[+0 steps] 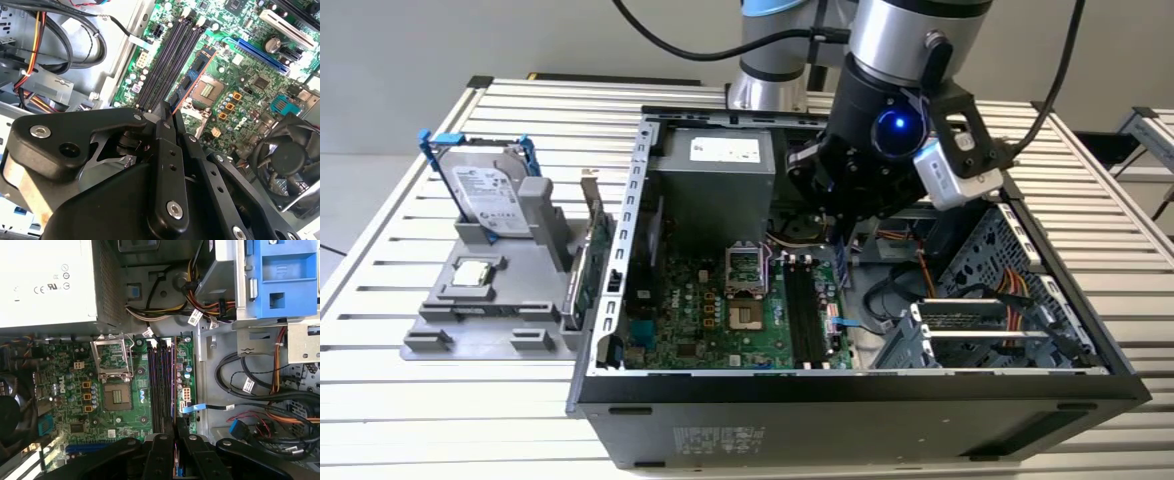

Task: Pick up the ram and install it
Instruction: 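Insert the ram into the slot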

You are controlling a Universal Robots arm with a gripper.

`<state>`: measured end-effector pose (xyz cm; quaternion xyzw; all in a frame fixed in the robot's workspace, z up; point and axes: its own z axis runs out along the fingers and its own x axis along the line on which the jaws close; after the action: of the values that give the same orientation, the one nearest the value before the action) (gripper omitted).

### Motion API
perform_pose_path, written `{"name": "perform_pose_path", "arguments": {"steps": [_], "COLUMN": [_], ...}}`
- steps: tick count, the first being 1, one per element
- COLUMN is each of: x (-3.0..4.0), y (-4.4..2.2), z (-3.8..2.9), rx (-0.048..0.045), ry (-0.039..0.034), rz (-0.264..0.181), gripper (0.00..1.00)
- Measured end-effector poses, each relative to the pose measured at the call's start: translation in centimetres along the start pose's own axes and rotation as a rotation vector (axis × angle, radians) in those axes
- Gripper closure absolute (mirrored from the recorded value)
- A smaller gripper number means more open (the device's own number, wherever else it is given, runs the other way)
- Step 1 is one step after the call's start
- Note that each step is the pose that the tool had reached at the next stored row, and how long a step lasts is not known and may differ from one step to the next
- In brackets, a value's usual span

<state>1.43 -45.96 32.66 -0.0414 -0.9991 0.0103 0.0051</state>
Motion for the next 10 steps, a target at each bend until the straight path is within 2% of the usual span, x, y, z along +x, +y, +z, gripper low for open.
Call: {"name": "perform_pose_path", "arguments": {"steps": [10], "x": [0.00], "y": [0.00], "z": [0.19], "rx": [0.0000], "ry": [-0.0001], "rz": [-0.001], "gripper": [1.00]}}
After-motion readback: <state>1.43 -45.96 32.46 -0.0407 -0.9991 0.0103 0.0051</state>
